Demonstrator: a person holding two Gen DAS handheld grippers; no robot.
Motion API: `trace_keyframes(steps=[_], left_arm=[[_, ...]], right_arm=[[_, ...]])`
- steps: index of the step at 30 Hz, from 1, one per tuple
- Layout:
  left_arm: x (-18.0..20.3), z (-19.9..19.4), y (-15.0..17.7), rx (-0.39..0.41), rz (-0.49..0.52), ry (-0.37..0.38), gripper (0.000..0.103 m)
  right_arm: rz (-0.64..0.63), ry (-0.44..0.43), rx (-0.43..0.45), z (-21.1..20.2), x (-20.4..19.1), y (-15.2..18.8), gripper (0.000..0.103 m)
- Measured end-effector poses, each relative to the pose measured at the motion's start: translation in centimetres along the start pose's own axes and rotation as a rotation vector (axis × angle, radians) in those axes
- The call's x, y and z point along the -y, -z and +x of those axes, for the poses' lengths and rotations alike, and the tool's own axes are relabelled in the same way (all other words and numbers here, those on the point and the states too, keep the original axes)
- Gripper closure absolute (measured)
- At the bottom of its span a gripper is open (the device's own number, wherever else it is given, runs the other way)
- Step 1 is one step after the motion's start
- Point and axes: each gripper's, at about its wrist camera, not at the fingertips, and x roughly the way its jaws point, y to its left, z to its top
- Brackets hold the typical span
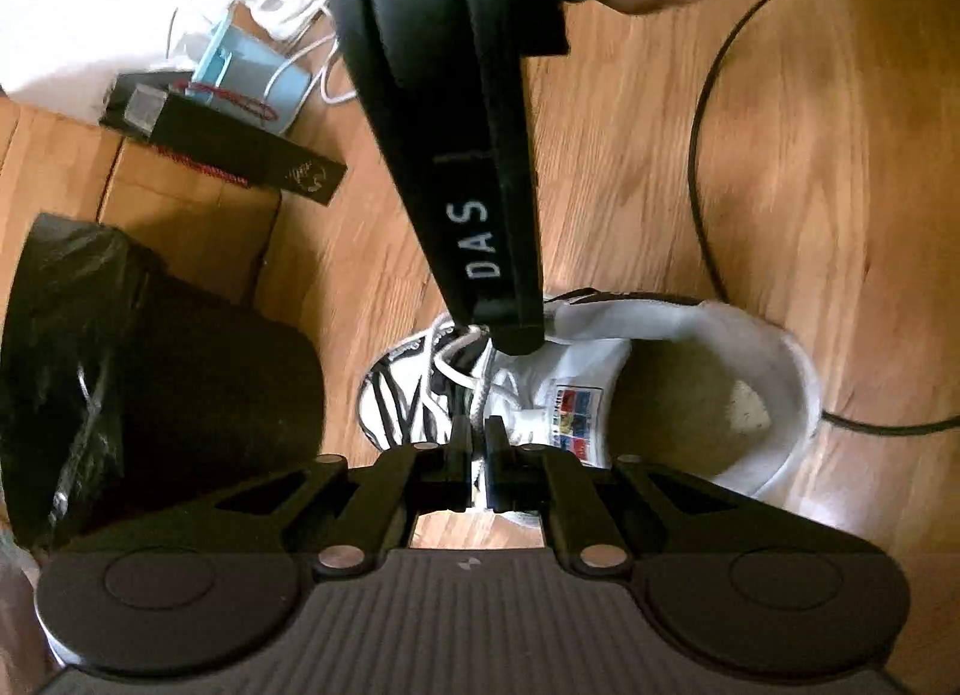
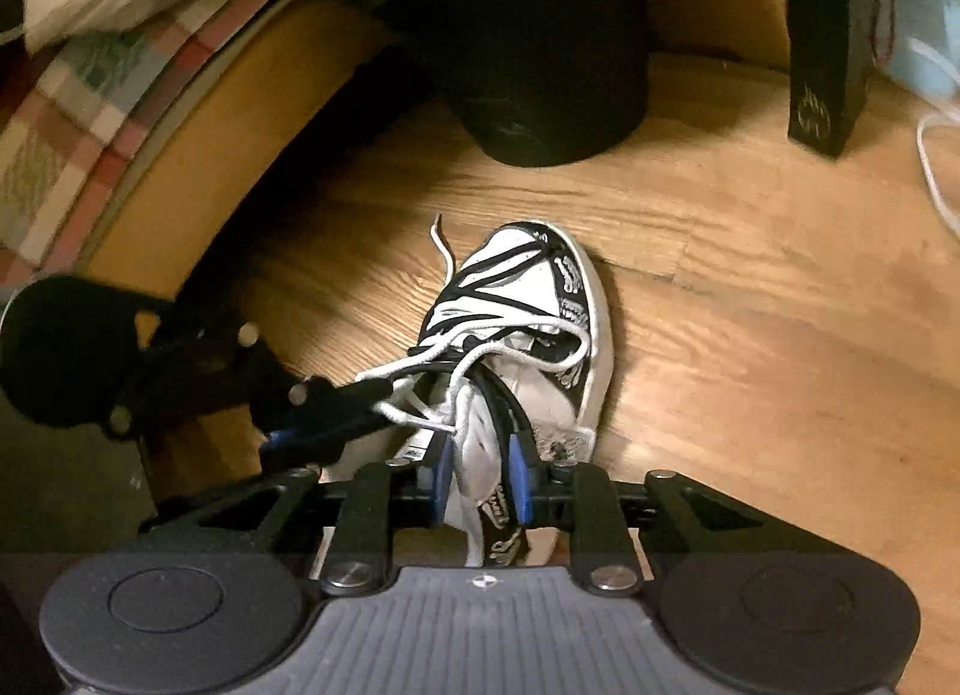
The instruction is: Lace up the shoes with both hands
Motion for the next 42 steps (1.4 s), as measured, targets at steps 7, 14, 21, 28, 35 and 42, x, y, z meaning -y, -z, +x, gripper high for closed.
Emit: trace_keyframes(steps=[7,14,21,28,35,42], left_arm=[[-1.3,1.4,0.6,-0.051,-0.172,0.164,0.098],[-0.9,1.8,0.8,-0.095,-0.331,0.132,0.097],[-2.7,2.6,1.2,-0.094,-0.539,0.123,0.097],[-0.5,3.5,0.0,-0.118,-0.397,0.017,0.097],[-1.6,3.2,0.3,-0.106,-0.444,0.049,0.097],[-2.2,3.5,0.2,-0.091,-0.455,0.056,0.097]], right_arm=[[0.152,-0.079,0.0,-0.1,2.1,0.1,0.083],[0.239,-0.135,0.001,-0.1,3.5,0.2,0.083],[0.323,-0.19,0.013,0.2,4.8,0.8,0.083],[0.386,-0.23,0.028,0.3,5.6,1.3,0.082],[0.388,-0.236,0.032,0.1,6.3,1.5,0.082],[0.375,-0.221,0.031,-0.2,6.3,1.5,0.082]])
